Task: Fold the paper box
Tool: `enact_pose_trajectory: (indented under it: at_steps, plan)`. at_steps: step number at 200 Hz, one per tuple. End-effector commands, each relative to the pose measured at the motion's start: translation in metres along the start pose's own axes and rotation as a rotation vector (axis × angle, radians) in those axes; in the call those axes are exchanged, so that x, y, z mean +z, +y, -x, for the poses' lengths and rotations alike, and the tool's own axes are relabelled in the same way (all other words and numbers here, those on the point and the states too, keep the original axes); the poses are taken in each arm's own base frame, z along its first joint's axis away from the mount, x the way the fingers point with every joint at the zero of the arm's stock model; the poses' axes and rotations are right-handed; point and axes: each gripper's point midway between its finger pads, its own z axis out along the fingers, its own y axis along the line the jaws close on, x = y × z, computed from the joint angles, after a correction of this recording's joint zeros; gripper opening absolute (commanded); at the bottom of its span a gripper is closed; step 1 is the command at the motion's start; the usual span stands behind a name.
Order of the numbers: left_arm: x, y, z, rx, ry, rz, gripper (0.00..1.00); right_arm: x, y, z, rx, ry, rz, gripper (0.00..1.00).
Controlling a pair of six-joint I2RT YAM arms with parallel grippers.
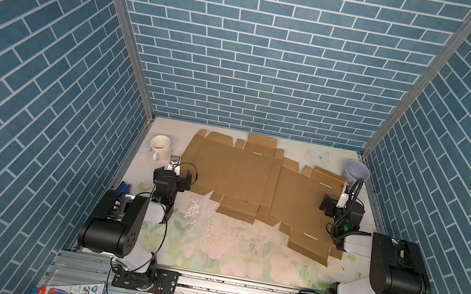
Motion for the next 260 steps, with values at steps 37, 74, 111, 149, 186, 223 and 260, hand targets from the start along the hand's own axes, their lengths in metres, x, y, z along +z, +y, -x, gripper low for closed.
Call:
enact_pose_trajectory:
  at_steps: [37, 74, 111, 149, 186, 223, 260]
  plan:
    - [0.003, -0.002, 0.006, 0.005, -0.007, -0.020, 1.00, 0.000, -0.003, 0.004, -0.027, -0.018, -0.017, 0.99]
    - [0.003, -0.002, 0.005, 0.003, -0.005, -0.018, 1.00, 0.000, -0.003, 0.004, -0.027, -0.018, -0.017, 0.99]
    - [0.003, -0.002, 0.005, 0.002, -0.005, -0.019, 1.00, 0.000, -0.003, 0.004, -0.029, -0.019, -0.018, 0.99]
    - [0.003, -0.002, 0.005, 0.003, -0.006, -0.018, 1.00, 0.000, -0.003, 0.004, -0.027, -0.019, -0.018, 0.99]
    - [0.003, -0.002, 0.006, 0.002, -0.007, -0.018, 1.00, 0.000, -0.002, 0.005, -0.025, -0.020, -0.012, 0.99]
    - [0.004, 0.002, 0.006, -0.015, -0.003, -0.016, 1.00, 0.000, -0.011, 0.004, 0.007, -0.015, -0.047, 0.99]
    - [-0.015, 0.011, 0.028, -0.010, -0.045, 0.042, 1.00, -0.022, -0.010, 0.026, -0.016, -0.078, -0.061, 0.99]
